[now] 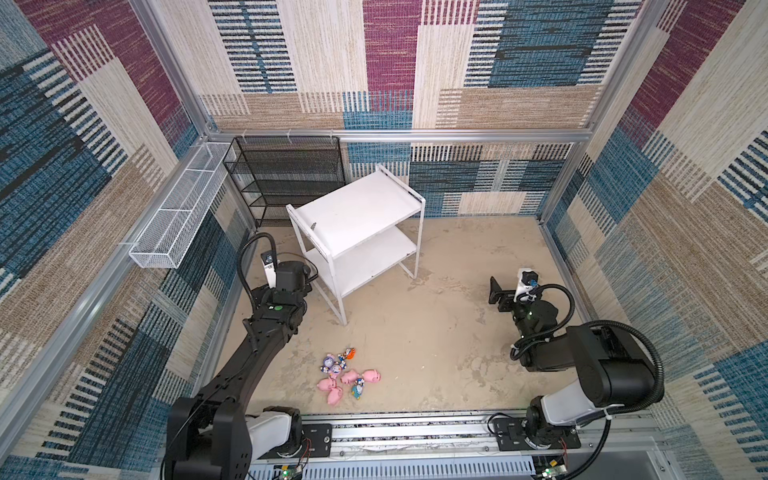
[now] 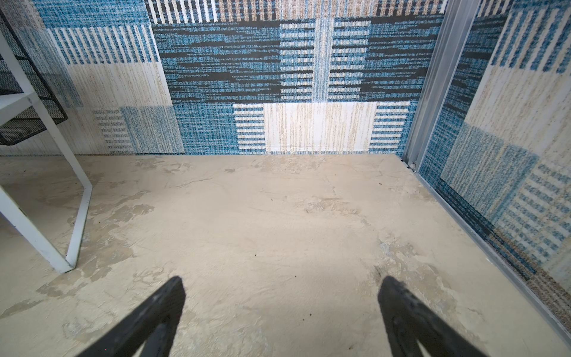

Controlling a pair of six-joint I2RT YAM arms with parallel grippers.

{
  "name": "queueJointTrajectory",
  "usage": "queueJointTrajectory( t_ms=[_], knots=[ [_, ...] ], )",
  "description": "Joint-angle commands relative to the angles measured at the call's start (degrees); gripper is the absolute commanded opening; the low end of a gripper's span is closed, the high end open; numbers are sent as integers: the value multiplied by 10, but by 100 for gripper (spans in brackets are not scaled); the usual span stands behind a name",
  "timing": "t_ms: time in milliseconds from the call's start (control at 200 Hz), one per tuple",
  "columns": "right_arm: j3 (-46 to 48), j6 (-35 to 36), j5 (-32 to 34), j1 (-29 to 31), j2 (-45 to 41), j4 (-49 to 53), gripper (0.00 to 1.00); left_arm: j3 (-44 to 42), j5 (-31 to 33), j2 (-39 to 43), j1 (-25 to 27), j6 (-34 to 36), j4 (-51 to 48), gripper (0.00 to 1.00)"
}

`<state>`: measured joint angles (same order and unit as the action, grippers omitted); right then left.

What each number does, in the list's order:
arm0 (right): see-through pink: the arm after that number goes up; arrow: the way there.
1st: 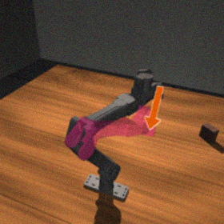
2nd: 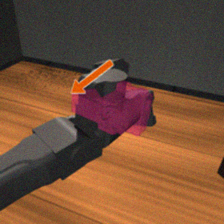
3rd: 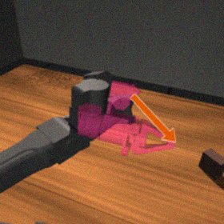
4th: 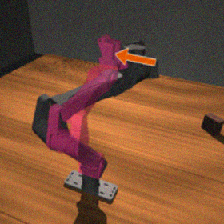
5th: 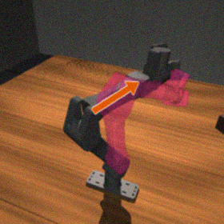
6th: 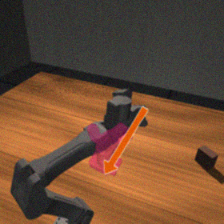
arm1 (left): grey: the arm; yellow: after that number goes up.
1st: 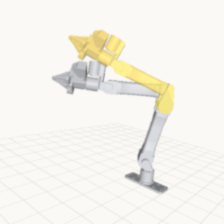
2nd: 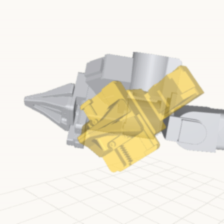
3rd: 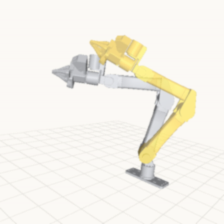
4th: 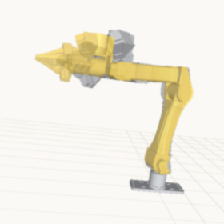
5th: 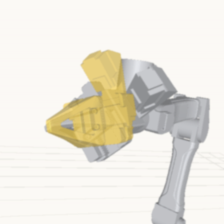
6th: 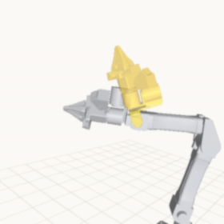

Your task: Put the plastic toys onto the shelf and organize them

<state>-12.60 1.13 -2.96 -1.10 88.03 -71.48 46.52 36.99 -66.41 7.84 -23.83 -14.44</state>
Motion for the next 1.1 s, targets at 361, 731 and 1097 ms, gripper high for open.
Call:
queueJointTrajectory(
  t_ms=[361,731,1097],
  knots=[
    [-71,32,-25,20,-50,160,100,57,-206,179,9,-86,-391,99],
    [-195,17,42,242,-129,482,100,88,-350,225,23,-28,-442,99],
    [-171,33,-75,498,-170,572,100,66,-423,222,28,1,-399,99]
  ],
)
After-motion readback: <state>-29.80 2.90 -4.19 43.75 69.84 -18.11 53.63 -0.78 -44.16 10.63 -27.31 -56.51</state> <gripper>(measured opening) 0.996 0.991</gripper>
